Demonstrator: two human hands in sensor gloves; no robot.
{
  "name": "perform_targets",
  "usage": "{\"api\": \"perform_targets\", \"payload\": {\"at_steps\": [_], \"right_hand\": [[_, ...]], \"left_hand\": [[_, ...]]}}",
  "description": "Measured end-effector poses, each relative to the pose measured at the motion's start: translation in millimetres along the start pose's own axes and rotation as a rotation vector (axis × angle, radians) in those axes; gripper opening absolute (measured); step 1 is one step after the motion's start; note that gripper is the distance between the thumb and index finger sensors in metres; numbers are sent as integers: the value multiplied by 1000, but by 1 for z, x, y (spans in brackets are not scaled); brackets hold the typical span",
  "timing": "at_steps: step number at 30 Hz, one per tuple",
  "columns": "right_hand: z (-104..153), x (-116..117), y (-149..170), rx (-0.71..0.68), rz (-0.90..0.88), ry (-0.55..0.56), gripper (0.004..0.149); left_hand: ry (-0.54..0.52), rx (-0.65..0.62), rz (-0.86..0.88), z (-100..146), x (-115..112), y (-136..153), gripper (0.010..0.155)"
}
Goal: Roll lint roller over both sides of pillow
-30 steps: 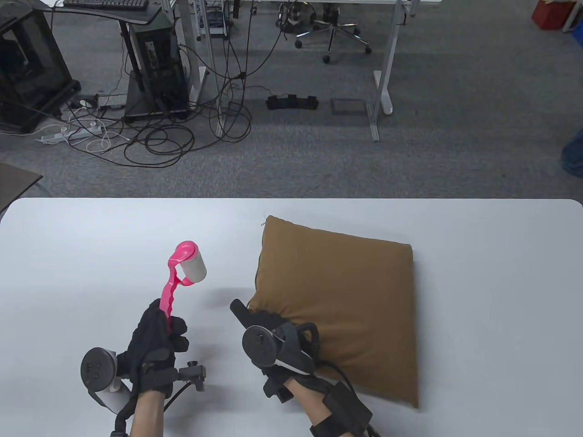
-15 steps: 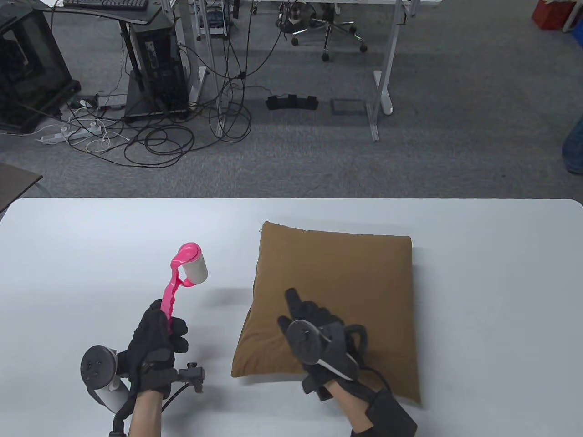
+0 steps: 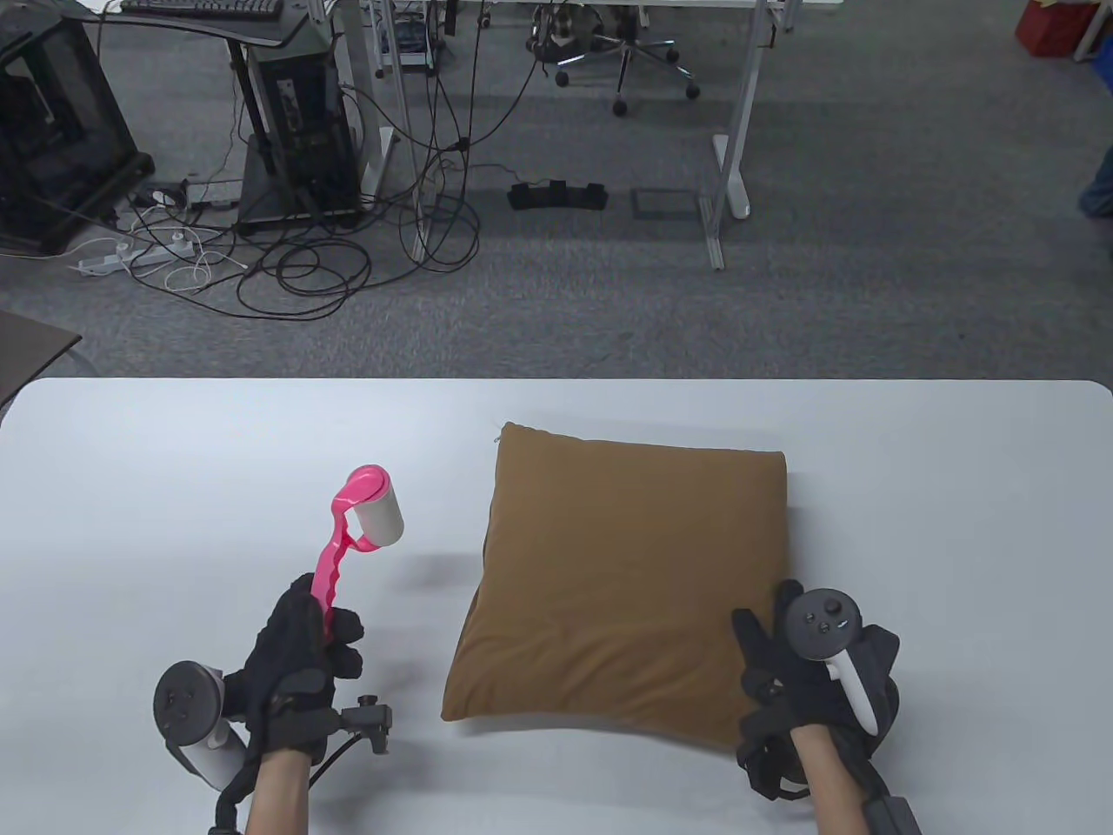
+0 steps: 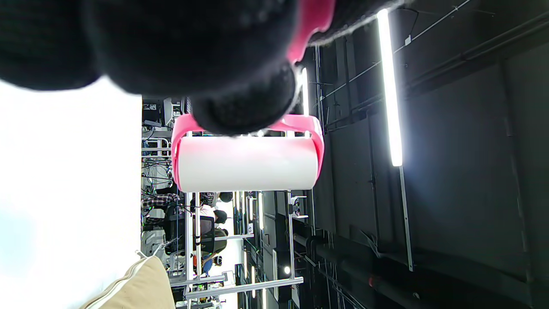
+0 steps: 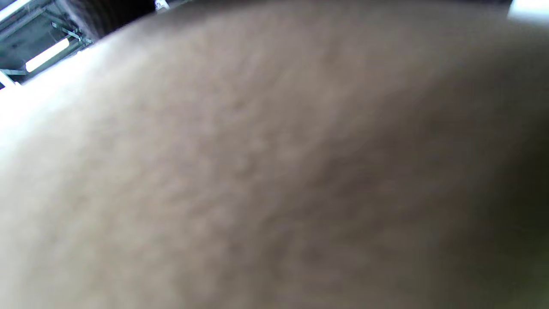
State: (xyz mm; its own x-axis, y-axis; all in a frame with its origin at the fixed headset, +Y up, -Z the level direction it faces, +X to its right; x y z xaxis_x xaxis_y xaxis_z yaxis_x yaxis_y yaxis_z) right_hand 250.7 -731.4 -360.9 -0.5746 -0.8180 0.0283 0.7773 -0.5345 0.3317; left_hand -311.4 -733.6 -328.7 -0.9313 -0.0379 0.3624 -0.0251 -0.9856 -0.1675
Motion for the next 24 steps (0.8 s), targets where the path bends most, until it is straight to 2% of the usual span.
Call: {"api": "perform_targets", "payload": {"at_steps": [6, 13, 17, 24], "right_hand": [[-12, 5, -8, -23, -146, -60, 62], [-15, 27, -37, -93, -157, -85, 63], [-15, 39, -43, -137, -173, -77, 64], [-18, 40, -28, -138, -189, -117, 66]], "left_hand": [[11, -19, -21, 0, -2, -3, 63], [91, -90, -125, 4, -15, -17, 63], [146, -126, -218, 8, -23, -26, 64], [181, -271, -613, 28, -38, -83, 64]]}}
Point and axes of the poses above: the tracker on the back of each hand, its own y axis roughly to the little-finger side, its own z axis roughly from the fingertips to the wrist, x = y × z, the point moved 4 cm from there along -z, roughly from the wrist to the fingertips, and after that the axes turned 1 degree about -x, right-handed, at the moved point
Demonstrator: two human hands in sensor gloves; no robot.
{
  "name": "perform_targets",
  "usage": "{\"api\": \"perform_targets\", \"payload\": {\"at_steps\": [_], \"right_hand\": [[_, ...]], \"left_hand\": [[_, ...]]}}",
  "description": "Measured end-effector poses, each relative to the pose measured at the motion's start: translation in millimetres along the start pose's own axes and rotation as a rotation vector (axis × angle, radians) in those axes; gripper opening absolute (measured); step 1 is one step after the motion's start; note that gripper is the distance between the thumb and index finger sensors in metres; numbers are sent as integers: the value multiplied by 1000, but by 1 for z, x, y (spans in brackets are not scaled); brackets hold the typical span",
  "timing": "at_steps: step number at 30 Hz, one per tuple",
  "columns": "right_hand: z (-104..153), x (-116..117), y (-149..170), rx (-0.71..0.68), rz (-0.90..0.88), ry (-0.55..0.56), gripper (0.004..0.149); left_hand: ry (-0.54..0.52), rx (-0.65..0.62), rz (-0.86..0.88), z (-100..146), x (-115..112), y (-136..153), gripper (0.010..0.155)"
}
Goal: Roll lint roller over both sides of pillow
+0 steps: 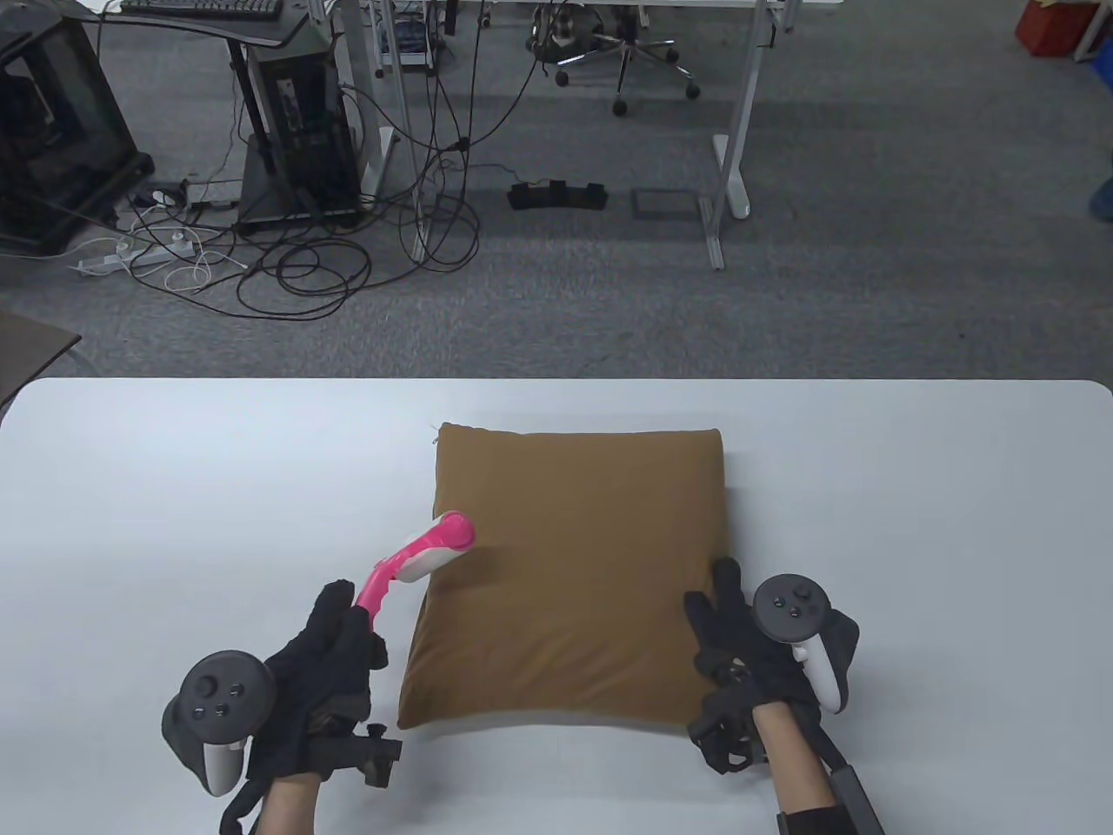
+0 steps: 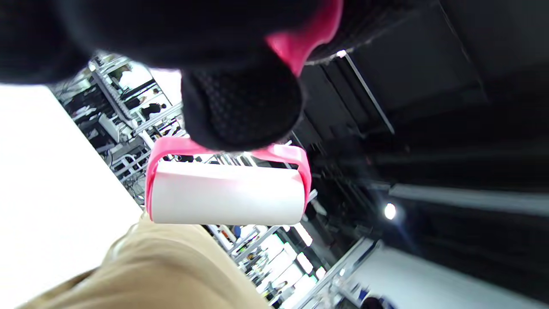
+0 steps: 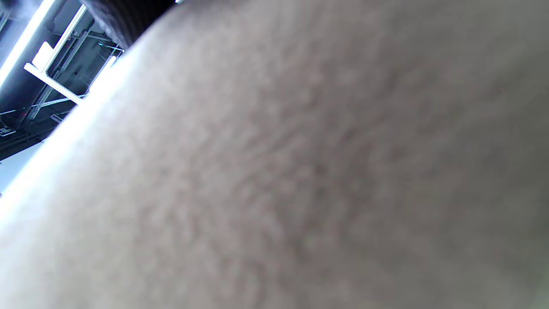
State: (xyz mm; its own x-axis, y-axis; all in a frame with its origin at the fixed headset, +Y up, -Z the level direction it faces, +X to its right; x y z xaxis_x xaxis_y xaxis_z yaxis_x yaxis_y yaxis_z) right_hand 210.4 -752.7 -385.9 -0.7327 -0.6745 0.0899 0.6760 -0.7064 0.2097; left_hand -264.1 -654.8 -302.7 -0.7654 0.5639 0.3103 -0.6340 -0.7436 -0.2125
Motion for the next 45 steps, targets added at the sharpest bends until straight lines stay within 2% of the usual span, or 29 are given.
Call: {"api": "perform_targets", "payload": {"at_steps": [3, 5, 7, 10, 13, 20, 26, 30, 34, 39, 43, 45], "right_hand": [[0, 0, 3, 3, 1, -8, 66], [1, 1, 2, -3, 8, 0, 66], [1, 1, 1, -6, 34, 8, 66], [1, 2, 0, -10, 35, 5, 66], [1, 1, 1, -10, 21, -4, 66], [1, 1, 1, -6, 16, -12, 66], [0, 1, 1, -10, -1, -19, 66], [-1, 0, -3, -77, 1, 22, 66], [-2, 2, -9, -113, -17, 36, 62], [-5, 2, -11, -145, -74, 15, 62], [-7, 4, -9, -182, -199, -74, 75], [-8, 5, -11, -190, -185, -96, 81]], "left_hand": [[40, -43, -140, 12, -3, -26, 62], [82, -62, -252, 31, -10, -44, 60], [99, -59, -318, 44, -20, -53, 58], [104, -70, -400, 50, -36, -59, 58], [123, -87, -454, 36, -52, -60, 59], [204, -27, -475, -17, -83, -45, 64], [297, 110, -484, -64, -106, -27, 65], [383, 244, -499, -86, -120, -13, 67], [421, 311, -520, -97, -130, -4, 68], [428, 320, -518, -101, -126, -1, 68], [428, 298, -444, -96, -119, 0, 69], [426, 282, -413, -92, -114, 1, 69]]}}
Point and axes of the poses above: the tracker on the back of each hand, its own y axis roughly to the little-finger side, its own z axis roughly from the fingertips to the wrist, x = y × z, the point moved 4 cm from there along -z, roughly from the wrist to the fingertips, and after that the axes turned 1 degree about -x, right-handed, at the moved point
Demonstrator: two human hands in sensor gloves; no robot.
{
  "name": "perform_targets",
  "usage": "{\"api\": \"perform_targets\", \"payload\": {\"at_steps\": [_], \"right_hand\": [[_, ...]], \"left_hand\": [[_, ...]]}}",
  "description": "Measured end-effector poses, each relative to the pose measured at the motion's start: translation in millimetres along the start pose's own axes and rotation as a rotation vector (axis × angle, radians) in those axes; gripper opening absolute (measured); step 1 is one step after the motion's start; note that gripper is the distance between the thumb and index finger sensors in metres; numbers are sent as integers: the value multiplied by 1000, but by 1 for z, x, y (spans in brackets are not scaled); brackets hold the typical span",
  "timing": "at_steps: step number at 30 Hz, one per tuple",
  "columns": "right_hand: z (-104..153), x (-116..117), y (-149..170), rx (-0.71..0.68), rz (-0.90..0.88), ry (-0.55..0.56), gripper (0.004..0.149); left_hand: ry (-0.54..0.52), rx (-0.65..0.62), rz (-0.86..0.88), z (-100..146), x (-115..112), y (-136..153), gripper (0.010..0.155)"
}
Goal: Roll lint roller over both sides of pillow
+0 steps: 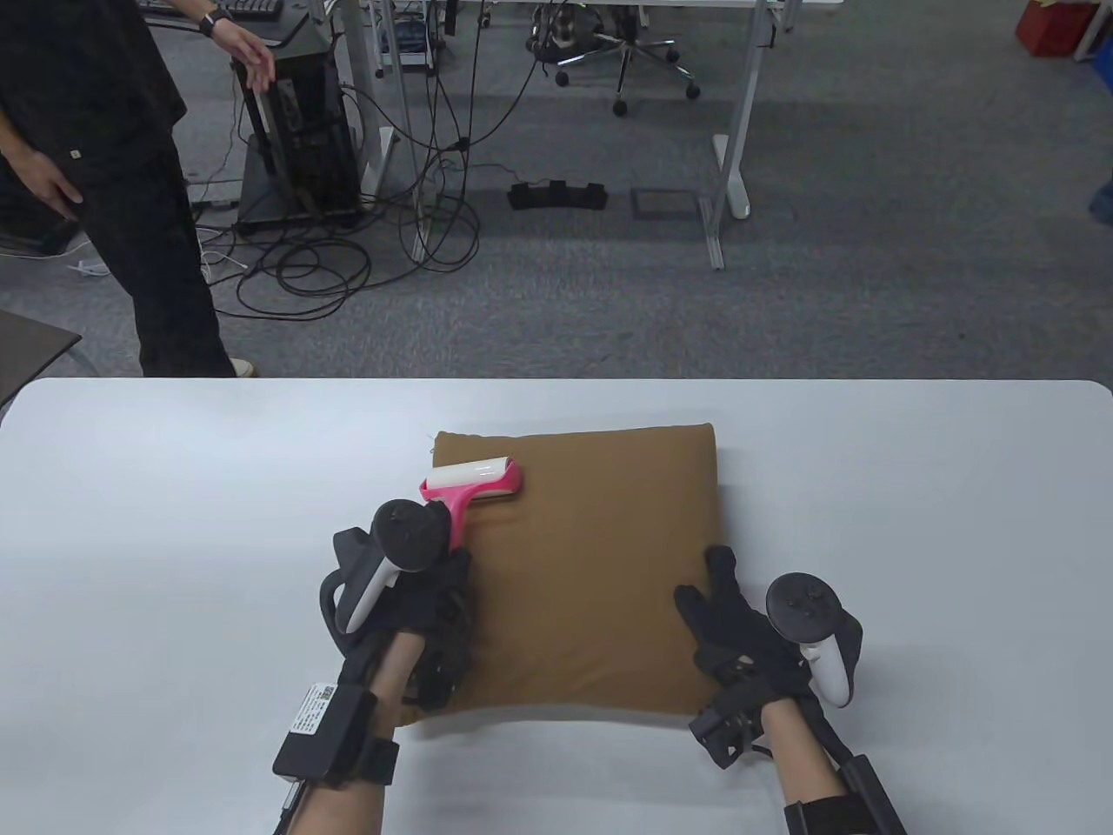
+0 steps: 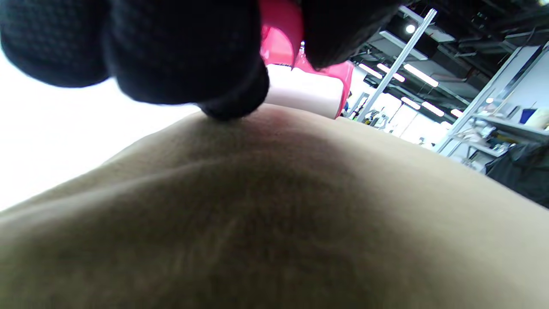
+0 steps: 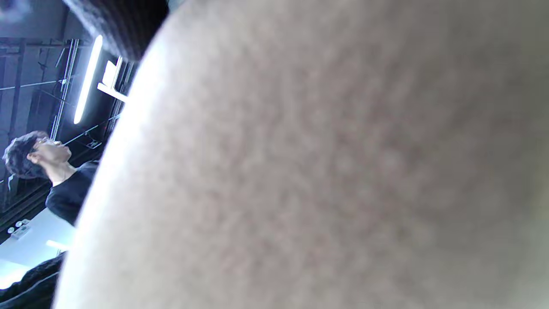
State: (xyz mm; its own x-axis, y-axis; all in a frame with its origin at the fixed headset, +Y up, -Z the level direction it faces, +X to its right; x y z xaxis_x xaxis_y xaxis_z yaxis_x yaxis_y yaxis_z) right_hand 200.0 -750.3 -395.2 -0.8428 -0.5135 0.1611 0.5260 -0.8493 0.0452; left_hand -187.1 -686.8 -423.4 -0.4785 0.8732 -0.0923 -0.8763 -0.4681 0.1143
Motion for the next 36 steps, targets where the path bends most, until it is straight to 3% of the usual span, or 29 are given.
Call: {"api": "perform_targets", "payload": {"at_steps": [3, 12, 23, 27, 32, 36], "right_hand": [[0, 3, -3, -5, 77, -19, 90], [2, 6, -7, 31, 155, 36, 86], [6, 8, -6, 49, 189, 25, 85], [6, 8, -5, 55, 194, 23, 85], [7, 8, -2, 67, 188, 16, 85], [8, 9, -2, 69, 197, 17, 85]], "left_hand": [[-4, -35, 13, 9, 3, 2, 69], [-105, -213, -11, 57, 17, 4, 67], [-14, -283, -20, 109, 24, 31, 65], [-41, -322, 58, 125, 30, 36, 64], [-64, -372, 77, 150, 36, 25, 64], [-49, -389, 50, 157, 19, 5, 65]]}}
Point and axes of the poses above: the tracker on the back of each hand, its own y axis roughly to the little-finger side, its own z axis roughly from the fingertips to the wrist, x = y × z, the point moved 4 cm from there along -z, roughly from the wrist to the fingertips, and after that the axes turned 1 degree about -x, right-handed, at the moved point
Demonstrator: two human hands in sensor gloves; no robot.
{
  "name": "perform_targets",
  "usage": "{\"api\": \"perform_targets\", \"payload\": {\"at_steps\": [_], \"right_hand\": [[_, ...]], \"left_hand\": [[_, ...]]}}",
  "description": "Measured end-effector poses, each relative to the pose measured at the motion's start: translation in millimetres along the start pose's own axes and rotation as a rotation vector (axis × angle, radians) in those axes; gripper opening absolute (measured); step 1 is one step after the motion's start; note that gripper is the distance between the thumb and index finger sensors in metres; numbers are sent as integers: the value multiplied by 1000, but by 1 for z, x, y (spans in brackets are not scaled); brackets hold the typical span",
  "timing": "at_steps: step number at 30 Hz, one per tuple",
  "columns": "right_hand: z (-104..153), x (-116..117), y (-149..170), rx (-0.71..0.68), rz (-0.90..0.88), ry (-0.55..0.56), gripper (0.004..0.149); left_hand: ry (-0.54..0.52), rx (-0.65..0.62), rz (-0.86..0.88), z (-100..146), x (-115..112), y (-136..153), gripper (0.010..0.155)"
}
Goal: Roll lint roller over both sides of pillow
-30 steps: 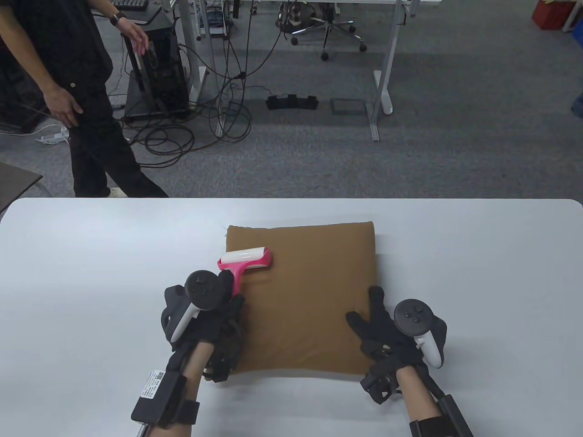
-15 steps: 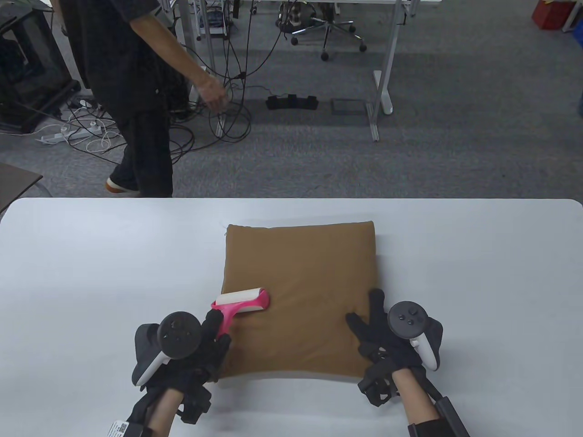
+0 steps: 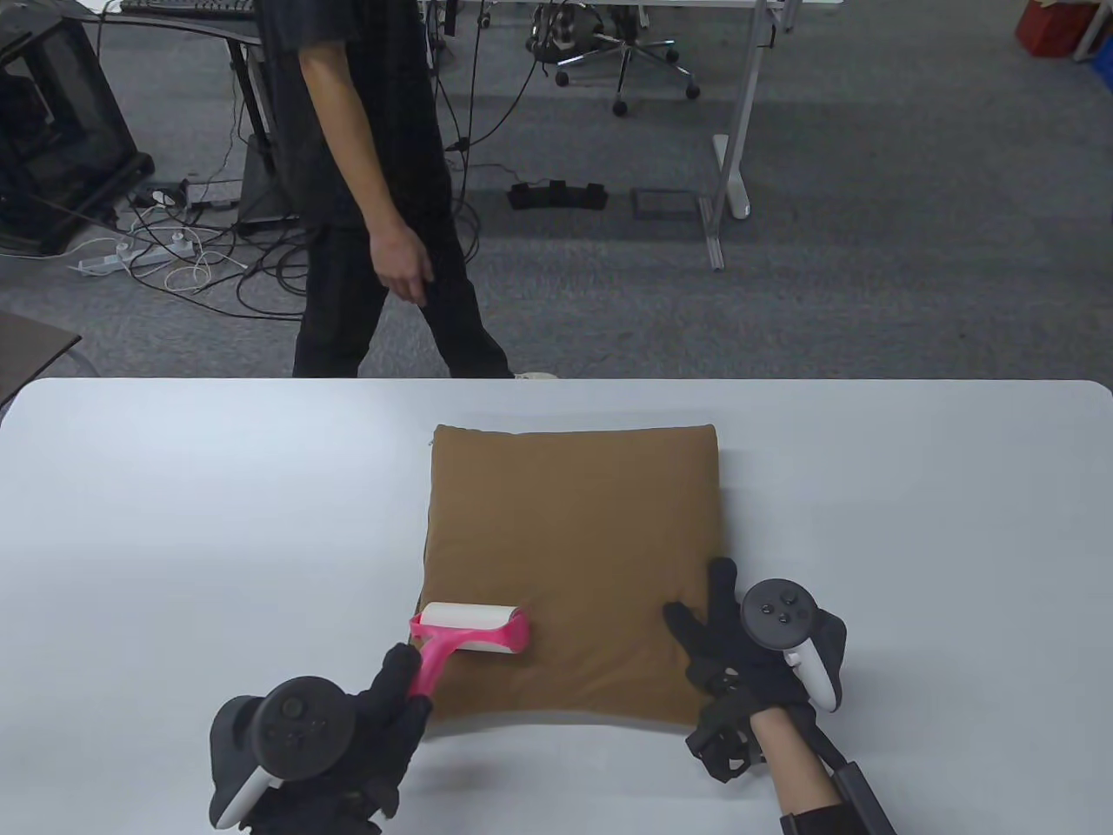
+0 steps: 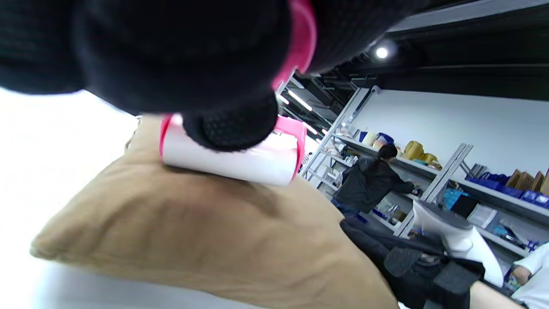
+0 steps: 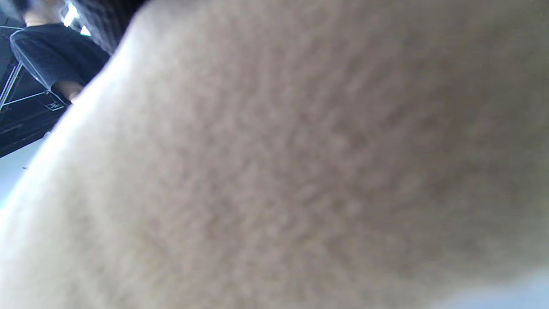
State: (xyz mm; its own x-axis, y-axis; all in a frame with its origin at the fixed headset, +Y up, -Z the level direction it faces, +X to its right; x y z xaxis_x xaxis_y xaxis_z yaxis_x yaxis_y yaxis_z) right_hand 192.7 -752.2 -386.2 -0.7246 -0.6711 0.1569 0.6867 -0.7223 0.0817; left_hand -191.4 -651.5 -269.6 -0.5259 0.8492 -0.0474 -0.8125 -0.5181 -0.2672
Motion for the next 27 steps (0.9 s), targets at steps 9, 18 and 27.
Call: {"api": "perform_targets", "payload": {"at_steps": [9, 18, 27], "right_hand": [[1, 1, 1, 10, 2, -9, 84], [0, 2, 2, 18, 4, -15, 84], [-3, 2, 1, 22, 10, -18, 84]], "left_hand": [[-23, 31, -208, -63, -29, -17, 68], [39, 256, -264, -146, -44, -5, 68], [143, 400, -301, -172, -58, 5, 71]]}}
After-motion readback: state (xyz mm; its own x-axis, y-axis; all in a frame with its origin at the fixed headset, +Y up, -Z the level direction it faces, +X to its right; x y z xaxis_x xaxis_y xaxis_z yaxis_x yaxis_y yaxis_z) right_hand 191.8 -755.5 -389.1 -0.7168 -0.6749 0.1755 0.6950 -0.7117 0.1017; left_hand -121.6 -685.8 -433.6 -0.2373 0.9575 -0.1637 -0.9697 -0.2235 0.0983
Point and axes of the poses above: the tracker on the back of each hand, its own y axis roughly to the little-finger side, its own z axis roughly from the fingertips to the wrist, x = y × z, the point moved 4 cm from there along -z, roughly from the wrist to the fingertips, and after that the axes turned 1 degree about -x, right-handed, at the moved point
